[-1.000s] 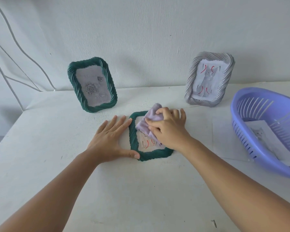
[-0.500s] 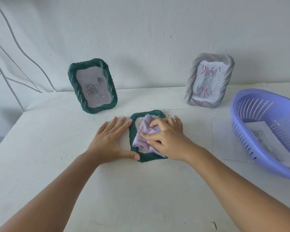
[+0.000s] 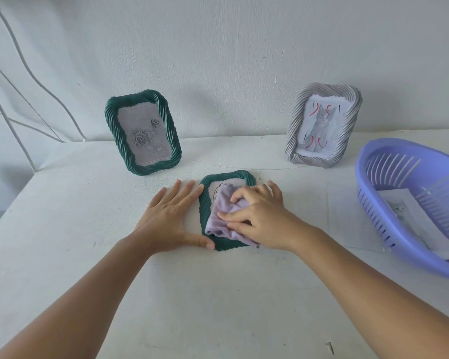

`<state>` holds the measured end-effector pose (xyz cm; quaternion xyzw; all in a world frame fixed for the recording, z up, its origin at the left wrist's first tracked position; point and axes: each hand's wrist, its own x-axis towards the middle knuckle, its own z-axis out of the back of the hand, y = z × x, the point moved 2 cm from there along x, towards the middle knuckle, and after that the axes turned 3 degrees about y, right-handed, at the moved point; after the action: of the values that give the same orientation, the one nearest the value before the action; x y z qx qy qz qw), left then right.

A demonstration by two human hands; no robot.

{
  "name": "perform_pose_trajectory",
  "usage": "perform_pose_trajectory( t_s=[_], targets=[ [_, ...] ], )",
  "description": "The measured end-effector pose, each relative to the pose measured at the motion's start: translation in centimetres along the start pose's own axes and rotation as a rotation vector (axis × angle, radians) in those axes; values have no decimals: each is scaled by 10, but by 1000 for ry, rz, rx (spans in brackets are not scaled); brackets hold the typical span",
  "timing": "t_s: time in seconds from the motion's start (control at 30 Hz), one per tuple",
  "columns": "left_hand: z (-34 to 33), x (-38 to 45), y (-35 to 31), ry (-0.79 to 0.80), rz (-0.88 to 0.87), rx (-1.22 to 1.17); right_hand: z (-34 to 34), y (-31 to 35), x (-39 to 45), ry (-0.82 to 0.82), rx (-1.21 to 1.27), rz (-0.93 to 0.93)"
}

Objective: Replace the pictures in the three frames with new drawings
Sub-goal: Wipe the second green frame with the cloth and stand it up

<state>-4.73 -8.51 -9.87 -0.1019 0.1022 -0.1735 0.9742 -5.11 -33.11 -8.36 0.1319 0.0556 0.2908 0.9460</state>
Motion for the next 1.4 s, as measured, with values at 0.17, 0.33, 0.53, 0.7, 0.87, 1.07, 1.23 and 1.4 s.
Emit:
perform_pose_trajectory(
  t_s=[0.17,0.33,0.53,0.7,0.87,1.07,1.23,1.4],
  targets=[
    [0,0,0,9,9,4,14,-22,-4,3,-83,-50],
    [0,1,0,3,1,1,6,4,11,-86,-15,-46],
    [0,0,0,6,10,0,17,-17,-2,54,-15,17],
    [0,0,-1,13,6,-6,11,-3,15,-73,-65,-48],
    [0,0,0,7,5,-7,15,-11,7,86,11,98],
    [0,1,0,13,6,-2,18,-17,13,-26,-79,-32],
    [1,0,-1,6,0,-6,7,0,11,76,-1,84],
    [0,0,0,13,10,0,24,-26,2,103,-48,32]
  ],
)
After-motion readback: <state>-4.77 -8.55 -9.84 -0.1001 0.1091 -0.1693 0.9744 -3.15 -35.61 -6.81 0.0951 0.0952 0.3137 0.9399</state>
